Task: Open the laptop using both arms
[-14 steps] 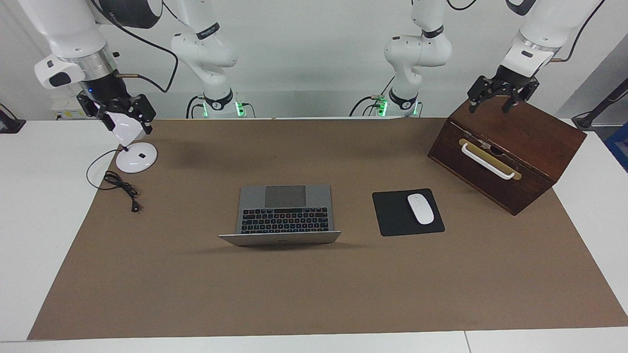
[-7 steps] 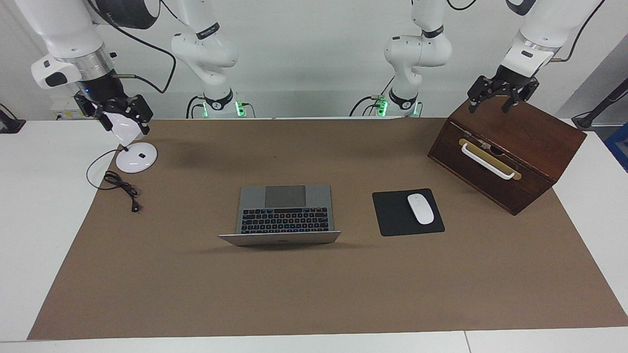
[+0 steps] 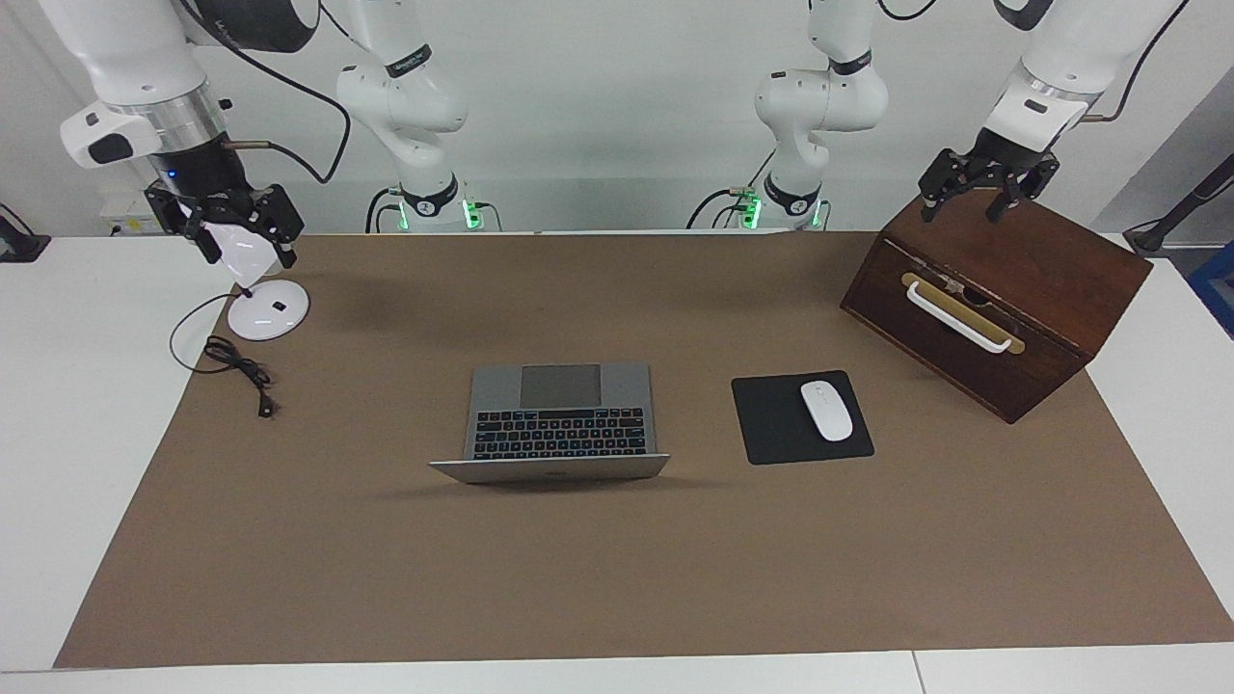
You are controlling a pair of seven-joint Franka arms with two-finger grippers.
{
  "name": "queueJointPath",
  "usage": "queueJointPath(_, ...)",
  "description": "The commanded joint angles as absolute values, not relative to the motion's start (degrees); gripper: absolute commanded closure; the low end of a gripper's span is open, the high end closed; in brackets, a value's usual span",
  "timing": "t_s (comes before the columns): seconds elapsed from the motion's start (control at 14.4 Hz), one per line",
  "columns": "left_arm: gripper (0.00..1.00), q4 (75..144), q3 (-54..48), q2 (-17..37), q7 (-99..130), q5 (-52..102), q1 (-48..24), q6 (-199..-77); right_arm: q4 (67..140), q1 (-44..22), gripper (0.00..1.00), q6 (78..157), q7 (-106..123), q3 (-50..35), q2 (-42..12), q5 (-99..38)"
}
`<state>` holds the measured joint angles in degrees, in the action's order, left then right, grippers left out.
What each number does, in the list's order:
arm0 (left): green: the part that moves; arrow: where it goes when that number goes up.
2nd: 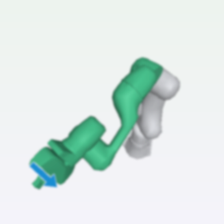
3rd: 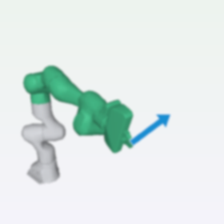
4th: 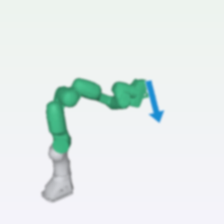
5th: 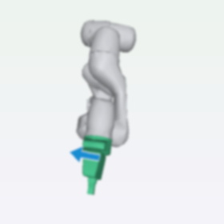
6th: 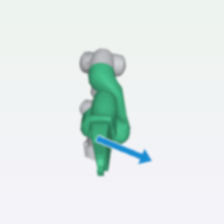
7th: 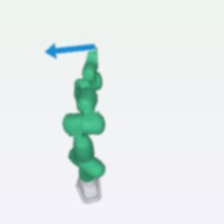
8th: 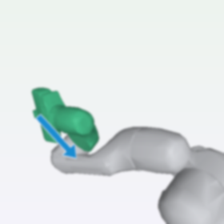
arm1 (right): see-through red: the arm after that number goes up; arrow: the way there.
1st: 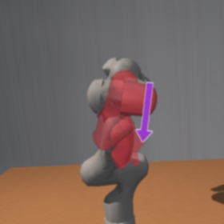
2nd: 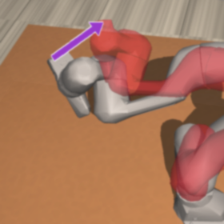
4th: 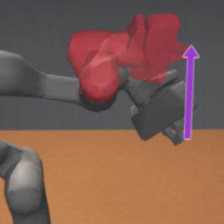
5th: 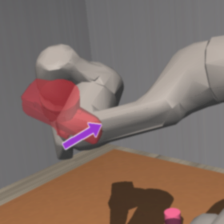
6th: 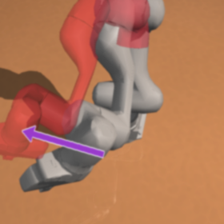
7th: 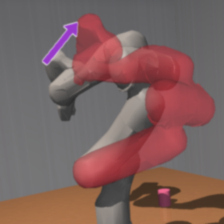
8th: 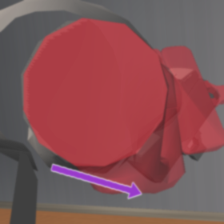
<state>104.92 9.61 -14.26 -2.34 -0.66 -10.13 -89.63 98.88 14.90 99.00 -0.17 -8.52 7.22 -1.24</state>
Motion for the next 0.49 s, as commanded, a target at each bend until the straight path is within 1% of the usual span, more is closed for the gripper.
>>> queueJointPath(0.0,0.00,103.27,9.32,-13.54,-1.85,-1.23,-9.84,-88.15,98.53,15.56,0.00,99.58,1.58,-8.53,7.38,-2.46)
queueJointPath(0.42,0.00,103.27,9.40,-13.54,-1.76,-1.14,-9.84,-88.15,99.05,15.91,0.00,100.37,1.49,-8.53,7.38,-2.55)
